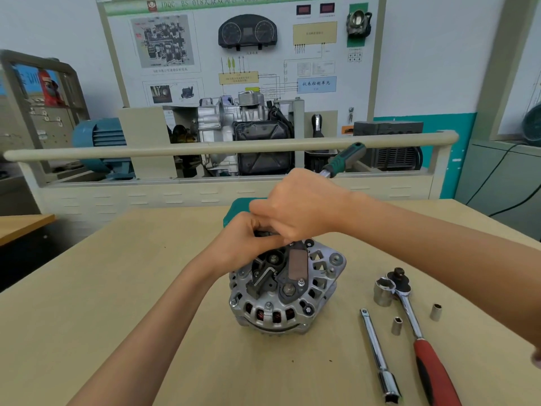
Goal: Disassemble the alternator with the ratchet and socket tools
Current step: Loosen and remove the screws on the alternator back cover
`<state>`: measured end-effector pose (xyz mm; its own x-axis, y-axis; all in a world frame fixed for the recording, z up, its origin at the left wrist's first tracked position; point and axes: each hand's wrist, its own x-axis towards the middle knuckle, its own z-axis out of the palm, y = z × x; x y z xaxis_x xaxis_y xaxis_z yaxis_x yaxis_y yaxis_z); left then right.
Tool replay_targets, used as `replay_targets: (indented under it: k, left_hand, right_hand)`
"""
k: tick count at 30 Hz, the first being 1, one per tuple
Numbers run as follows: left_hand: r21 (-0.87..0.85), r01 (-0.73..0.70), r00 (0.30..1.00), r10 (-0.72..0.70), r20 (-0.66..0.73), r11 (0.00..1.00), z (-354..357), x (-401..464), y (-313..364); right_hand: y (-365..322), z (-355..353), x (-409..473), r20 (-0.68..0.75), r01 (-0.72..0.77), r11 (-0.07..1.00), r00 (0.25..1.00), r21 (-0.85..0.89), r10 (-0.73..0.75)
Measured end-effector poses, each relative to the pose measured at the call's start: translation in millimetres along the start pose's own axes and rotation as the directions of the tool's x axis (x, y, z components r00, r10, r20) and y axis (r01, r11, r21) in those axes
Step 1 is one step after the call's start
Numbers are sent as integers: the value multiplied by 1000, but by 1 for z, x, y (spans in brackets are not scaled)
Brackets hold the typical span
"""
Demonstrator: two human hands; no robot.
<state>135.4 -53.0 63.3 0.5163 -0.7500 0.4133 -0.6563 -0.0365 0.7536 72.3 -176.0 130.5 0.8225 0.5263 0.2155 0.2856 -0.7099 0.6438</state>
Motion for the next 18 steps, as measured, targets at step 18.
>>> replay_targets:
  k: [18]
  left_hand:
    - [148, 42, 997, -32, -66, 988, 11, 16, -3]
  right_hand:
    - [-20, 0, 0, 35, -471, 882, 882, 18, 470]
